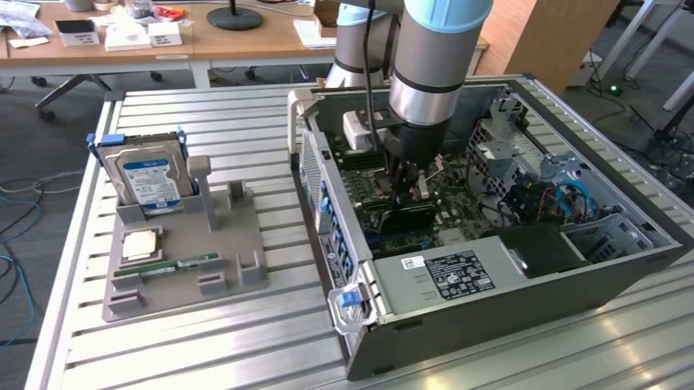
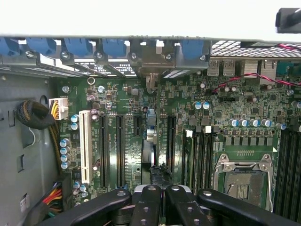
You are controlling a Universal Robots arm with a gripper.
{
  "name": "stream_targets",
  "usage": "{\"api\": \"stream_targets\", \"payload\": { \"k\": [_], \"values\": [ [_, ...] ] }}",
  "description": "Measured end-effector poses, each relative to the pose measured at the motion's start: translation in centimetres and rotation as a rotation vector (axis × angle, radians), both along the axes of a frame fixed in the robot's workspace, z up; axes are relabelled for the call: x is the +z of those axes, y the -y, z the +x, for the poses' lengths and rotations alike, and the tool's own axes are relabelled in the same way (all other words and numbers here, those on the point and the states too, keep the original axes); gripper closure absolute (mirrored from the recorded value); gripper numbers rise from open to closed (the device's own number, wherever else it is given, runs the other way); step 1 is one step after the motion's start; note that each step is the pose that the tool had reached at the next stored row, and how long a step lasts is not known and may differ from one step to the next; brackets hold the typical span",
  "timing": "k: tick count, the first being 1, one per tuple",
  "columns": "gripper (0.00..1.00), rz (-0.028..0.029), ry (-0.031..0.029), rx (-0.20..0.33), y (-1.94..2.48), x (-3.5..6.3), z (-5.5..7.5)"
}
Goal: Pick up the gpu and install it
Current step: 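Press down on the gpu until it lock into place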
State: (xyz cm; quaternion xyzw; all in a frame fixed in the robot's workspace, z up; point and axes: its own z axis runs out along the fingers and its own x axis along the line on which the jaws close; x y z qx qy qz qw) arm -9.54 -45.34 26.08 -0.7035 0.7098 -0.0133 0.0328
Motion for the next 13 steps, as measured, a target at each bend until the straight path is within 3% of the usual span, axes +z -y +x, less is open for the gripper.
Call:
{"api": "stream_targets", "payload": {
  "k": [13],
  "values": [
    [0.90, 0.0000, 0.0000, 0.000, 0.00, 0.00, 0.01]
  ]
}}
